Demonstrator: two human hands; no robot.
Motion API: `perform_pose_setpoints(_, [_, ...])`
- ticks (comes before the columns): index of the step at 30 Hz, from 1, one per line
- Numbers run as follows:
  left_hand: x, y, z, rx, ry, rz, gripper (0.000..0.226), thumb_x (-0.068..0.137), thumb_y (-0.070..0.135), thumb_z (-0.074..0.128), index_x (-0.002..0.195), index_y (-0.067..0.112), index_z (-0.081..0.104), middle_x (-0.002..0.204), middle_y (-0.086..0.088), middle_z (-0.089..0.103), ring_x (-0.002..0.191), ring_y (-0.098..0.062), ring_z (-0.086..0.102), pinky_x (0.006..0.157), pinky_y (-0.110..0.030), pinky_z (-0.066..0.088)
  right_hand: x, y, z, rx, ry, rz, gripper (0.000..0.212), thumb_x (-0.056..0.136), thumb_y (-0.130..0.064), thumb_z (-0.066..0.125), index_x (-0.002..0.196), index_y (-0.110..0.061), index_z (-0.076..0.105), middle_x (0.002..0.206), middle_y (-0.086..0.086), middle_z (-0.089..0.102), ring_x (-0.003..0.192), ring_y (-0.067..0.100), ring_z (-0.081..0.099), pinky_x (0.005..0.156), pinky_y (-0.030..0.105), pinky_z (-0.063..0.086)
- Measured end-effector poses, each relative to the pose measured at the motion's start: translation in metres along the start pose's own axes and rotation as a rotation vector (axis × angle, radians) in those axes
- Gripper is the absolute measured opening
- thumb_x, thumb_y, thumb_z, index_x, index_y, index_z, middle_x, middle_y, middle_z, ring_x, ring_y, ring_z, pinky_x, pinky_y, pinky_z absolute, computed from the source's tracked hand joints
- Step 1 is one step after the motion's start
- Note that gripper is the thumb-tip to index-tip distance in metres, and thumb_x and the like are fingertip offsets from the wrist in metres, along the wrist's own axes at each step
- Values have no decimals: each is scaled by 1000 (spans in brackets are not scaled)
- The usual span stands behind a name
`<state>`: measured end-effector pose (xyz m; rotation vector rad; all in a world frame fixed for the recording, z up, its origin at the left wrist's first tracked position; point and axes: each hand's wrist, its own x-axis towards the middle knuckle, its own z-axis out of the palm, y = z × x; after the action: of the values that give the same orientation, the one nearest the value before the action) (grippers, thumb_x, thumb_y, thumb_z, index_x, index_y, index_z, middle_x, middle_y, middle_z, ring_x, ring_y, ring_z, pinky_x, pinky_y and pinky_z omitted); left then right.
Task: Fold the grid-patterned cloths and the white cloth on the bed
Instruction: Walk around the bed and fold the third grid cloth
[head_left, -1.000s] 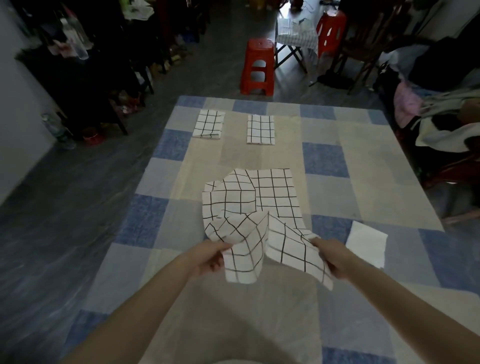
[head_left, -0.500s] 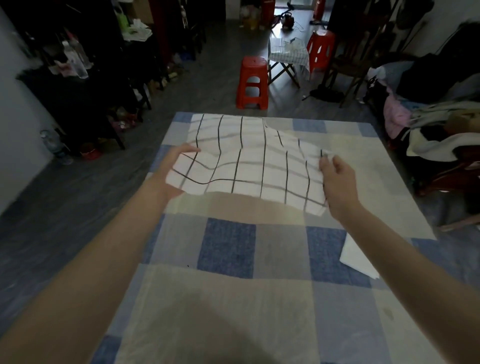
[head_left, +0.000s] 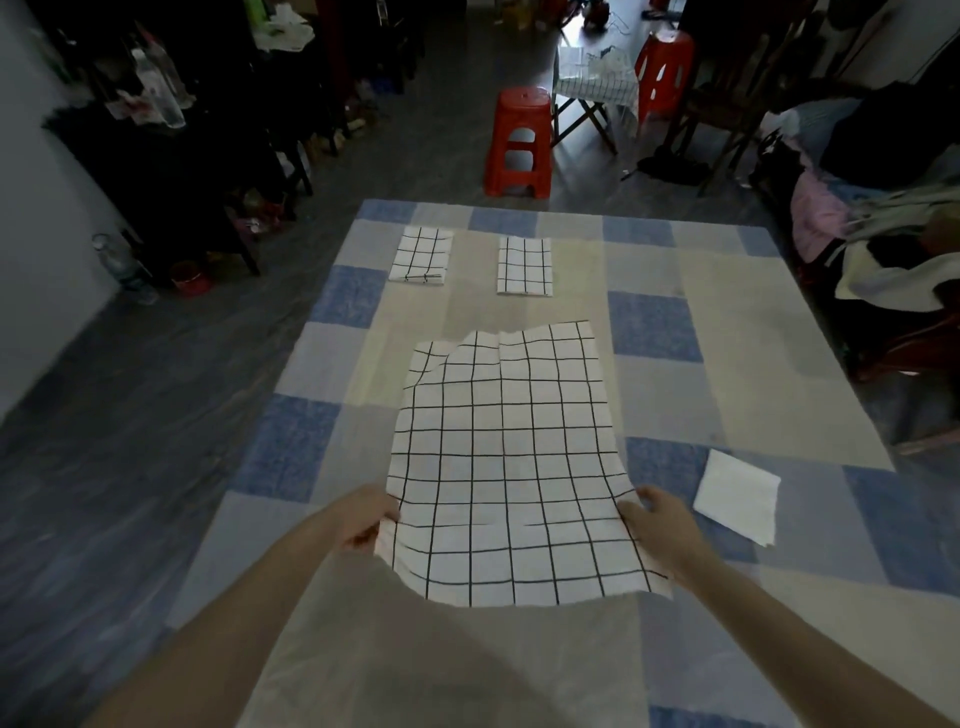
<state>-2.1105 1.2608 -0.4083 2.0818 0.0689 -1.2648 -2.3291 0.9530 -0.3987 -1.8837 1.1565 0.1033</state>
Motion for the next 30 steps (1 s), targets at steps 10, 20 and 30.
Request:
perform_pose_setpoints(10, [-2,16,17,474,462,535,17,88,16,58,97,21,44,89,1,54,79,-15,52,65,-29,41,-10,22,8,-370,-103,-21,44,87,-23,65,124,-9,45,116,9,60,98,25,58,76,28,43])
perform_pose_setpoints(20, [43,45,92,1027,320,967,57,92,29,23,147,18,31,161,-3,12,149,-22,4,121,-42,11,2,-46,79,-620,142,-646,55,97,-29,46,147,-14,30,155,12,24,143,27,23,115,43,26])
perform_pose_setpoints(30, [94,53,63,947,501,628,60,97,52,12,154,34,10,163,2,-3,149,-24,-11,119,-53,3,41,-31,115,-735,60,-554,63,99,-47,22,154,-23,7,162,0,-2,148,16,-10,119,46,0])
